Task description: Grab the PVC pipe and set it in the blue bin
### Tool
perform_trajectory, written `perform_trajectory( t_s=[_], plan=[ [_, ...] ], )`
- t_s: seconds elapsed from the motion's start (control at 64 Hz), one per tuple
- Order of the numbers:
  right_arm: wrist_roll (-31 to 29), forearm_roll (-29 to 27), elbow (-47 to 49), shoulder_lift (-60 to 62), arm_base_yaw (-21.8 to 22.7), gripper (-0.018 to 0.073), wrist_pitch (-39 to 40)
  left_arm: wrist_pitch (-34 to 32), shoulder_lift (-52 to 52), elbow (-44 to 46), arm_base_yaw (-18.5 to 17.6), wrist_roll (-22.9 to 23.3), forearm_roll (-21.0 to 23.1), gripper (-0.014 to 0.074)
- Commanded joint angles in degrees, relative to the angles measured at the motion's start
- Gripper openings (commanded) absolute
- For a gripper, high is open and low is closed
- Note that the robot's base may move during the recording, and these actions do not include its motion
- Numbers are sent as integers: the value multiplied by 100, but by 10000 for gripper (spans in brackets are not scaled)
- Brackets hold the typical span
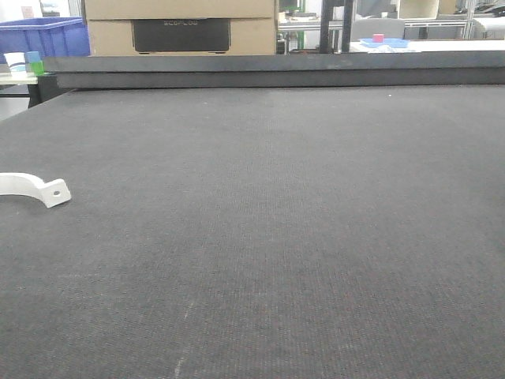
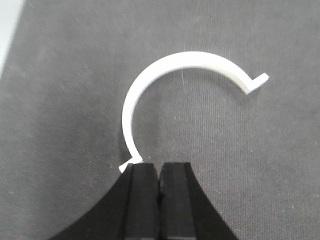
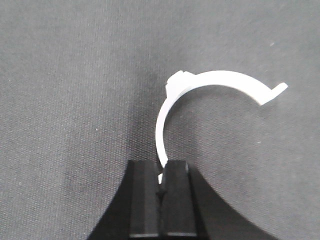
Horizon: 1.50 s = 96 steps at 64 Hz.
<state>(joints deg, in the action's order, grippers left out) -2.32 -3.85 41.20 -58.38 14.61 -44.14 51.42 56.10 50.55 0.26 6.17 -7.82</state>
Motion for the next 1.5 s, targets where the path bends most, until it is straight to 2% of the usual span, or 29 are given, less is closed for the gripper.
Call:
perform_trajectory(
  t_s=[0.0, 0.078, 0.297, 0.391, 0.547, 0.641, 0.829, 1.36, 1.485],
  plan=[
    [-20, -34, 52, -230, 5, -167, 120, -21, 179, 46, -31, 25, 78, -111],
    [-9, -40, 112, -476, 5, -167, 49, -32, 319, 46, -31, 25, 78, -111],
    [-9, -50, 869, -1532, 5, -160, -800, -378, 588, 46, -31, 25, 112, -111],
    [-9, -50, 1190, -1968, 5, -86, -848, -474, 663, 46, -31, 25, 126, -111],
    [19, -72, 1661, -2592, 17, 141, -912, -425, 680, 46, -31, 25, 126, -111],
    [46, -90, 1853, -2912, 18, 207, -973, -419, 680, 46, -31, 25, 136, -111],
    [58, -184, 1935, -3428, 18, 202, -1202, -328, 680, 46, -31, 25, 395, -111],
    [139, -184, 1935, -3985, 18, 202, -1135, -335, 680, 46, -31, 25, 393, -111],
    [139, -184, 1935, -3964, 18, 119, -1135, -221, 680, 46, -31, 25, 458, -111]
  ],
)
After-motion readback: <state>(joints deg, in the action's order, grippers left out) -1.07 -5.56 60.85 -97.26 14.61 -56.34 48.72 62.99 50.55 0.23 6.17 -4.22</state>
